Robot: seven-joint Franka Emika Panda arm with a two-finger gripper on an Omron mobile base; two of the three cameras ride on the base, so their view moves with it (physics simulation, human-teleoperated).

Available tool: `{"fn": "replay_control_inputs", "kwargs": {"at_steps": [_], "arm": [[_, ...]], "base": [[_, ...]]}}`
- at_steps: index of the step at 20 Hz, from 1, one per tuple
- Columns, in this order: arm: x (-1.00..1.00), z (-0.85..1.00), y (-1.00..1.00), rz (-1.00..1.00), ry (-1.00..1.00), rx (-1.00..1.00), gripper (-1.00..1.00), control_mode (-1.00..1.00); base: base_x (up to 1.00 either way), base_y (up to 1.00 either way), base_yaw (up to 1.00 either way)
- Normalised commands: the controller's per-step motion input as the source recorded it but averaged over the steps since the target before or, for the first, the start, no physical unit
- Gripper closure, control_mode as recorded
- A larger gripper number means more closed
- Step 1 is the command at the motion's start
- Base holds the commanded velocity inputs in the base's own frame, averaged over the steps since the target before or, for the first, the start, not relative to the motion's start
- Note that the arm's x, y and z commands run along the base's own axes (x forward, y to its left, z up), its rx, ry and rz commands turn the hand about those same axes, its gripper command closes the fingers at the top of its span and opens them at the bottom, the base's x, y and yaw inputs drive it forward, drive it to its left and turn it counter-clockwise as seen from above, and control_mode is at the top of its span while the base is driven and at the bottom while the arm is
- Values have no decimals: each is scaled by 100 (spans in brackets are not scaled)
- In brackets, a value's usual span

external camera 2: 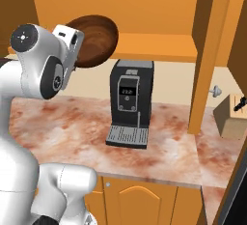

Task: Pick the mug and place it in the sink. Pick the bowl and place it in the open cabinet and then close the cabinet.

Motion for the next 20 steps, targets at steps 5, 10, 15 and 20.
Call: {"fn": "replay_control_inputs", "kwargs": {"at_steps": [5,10,15,20], "arm": [[59,1,-4,-1,-4,0,100,-100],[47,1,-4,-1,-4,0,100,-100],[53,0,-3,-1,-1,0,100,-100],[53,0,-9,-2,0,1,100,-100]], "base": [[0,0,0],[0,0,0],[0,0,0],[0,0,0]]}}
